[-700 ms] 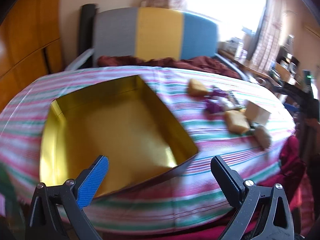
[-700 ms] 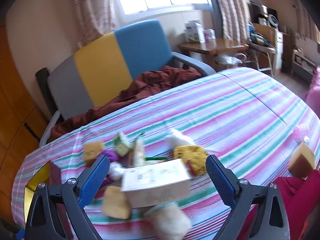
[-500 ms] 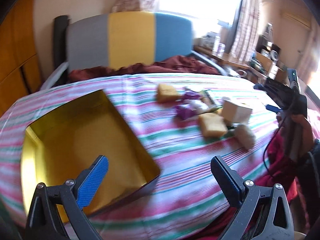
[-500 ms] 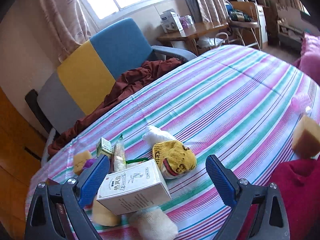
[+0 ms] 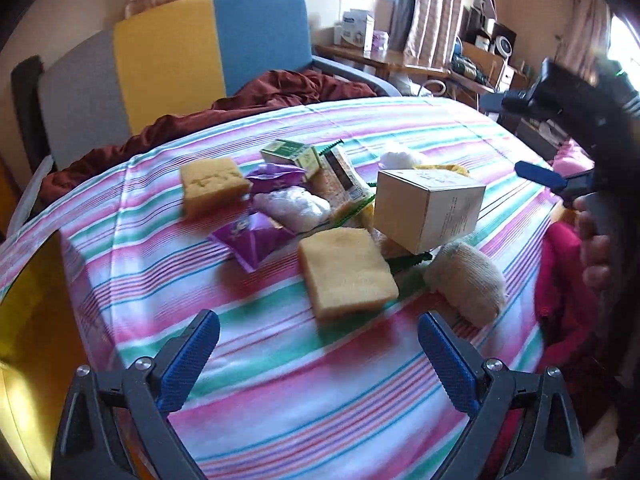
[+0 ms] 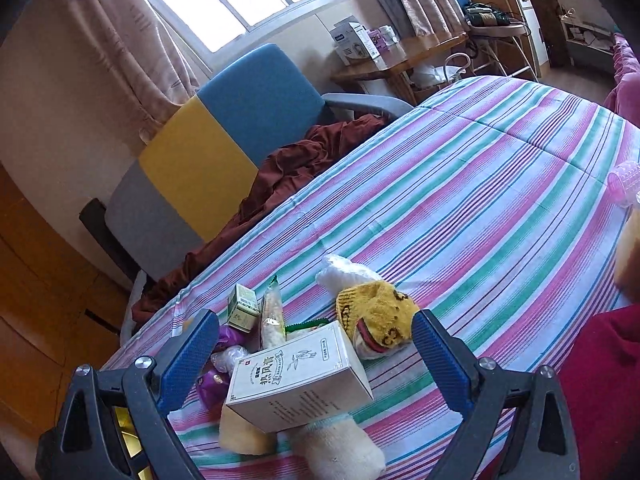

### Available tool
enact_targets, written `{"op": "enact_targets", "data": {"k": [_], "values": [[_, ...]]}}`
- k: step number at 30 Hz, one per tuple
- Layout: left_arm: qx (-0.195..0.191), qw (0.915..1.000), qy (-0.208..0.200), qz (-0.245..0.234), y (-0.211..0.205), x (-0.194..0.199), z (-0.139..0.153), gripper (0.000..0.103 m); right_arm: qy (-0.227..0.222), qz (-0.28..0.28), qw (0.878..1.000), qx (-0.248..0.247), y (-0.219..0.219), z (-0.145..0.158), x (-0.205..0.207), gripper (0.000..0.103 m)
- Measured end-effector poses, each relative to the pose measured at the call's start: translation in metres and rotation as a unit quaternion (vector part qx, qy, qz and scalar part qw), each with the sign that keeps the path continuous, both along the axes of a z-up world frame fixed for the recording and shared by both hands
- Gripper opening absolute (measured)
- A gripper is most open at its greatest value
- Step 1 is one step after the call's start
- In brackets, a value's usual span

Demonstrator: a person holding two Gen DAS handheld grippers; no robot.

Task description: Organize objects

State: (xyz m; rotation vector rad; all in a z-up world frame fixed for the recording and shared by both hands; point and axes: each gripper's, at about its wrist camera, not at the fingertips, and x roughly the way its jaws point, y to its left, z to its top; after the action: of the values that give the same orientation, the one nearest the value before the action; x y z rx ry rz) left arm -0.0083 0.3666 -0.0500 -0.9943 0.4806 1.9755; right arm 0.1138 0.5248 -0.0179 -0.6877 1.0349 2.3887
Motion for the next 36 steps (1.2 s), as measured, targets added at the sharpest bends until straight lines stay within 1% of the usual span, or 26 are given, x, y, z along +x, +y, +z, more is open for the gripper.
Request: {"op": "enact_targets", "data": {"k": [3,10,12,13,14,16,20,26,29,31,33,35,36], "values": [[-0.009,0.9999,-0.012,-0.007,0.019,-0.007,-0.006,0.098,0.003,0.003,1.000,-0.003,0.000,0.000,0.000,0.099],[-0.035,0.9991,-0.022,-0.007,0.052,-0.020,-0.027,0.097,0.009,0.005,1.000,-0.017,0.002,-0.002,-0.001,0.099],[-0.039,0.9989,-0.024,-0.010,0.057,-0.024,-0.033,0.088,0.010,0.006,1.000,-0.020,0.002,-0.003,0.000,0.099],[-0.039,0.9986,-0.032,-0.014,0.058,-0.026,-0.037,0.067,0.010,0.005,1.000,-0.021,0.003,-0.003,0.000,0.099],[-0.038,0.9981,-0.045,-0.016,0.058,-0.027,-0.041,0.060,0.010,0.005,1.000,-0.022,0.003,-0.003,0.000,0.099],[-0.015,0.9985,-0.052,-0.012,0.049,-0.026,-0.041,0.057,0.007,0.004,1.000,-0.024,0.003,-0.004,-0.001,0.099],[-0.006,0.9992,-0.037,-0.012,0.029,-0.014,-0.040,0.056,-0.001,0.008,1.000,-0.025,0.003,-0.006,-0.004,0.099],[0.003,0.9996,-0.026,-0.005,-0.010,0.004,-0.039,0.055,-0.016,0.014,1.000,-0.017,0.000,-0.007,-0.008,0.099],[0.000,0.9993,-0.037,-0.003,-0.019,0.009,-0.046,0.054,-0.028,0.019,0.999,-0.011,-0.002,-0.007,-0.011,0.099],[-0.003,0.9994,-0.033,-0.005,-0.019,0.011,-0.048,0.053,-0.041,0.025,0.999,-0.005,-0.005,-0.007,-0.015,0.099],[-0.005,0.9994,-0.031,-0.011,-0.021,0.012,-0.050,0.053,-0.066,0.041,0.997,0.002,-0.008,-0.008,-0.022,0.099],[0.001,0.9993,-0.036,-0.013,-0.023,0.013,-0.050,0.053,-0.092,0.073,0.993,0.016,-0.013,-0.006,-0.032,0.099],[0.006,0.9992,-0.038,-0.014,-0.022,0.012,-0.050,0.053,-0.104,0.098,0.989,0.031,-0.016,-0.001,-0.038,0.099]]}}
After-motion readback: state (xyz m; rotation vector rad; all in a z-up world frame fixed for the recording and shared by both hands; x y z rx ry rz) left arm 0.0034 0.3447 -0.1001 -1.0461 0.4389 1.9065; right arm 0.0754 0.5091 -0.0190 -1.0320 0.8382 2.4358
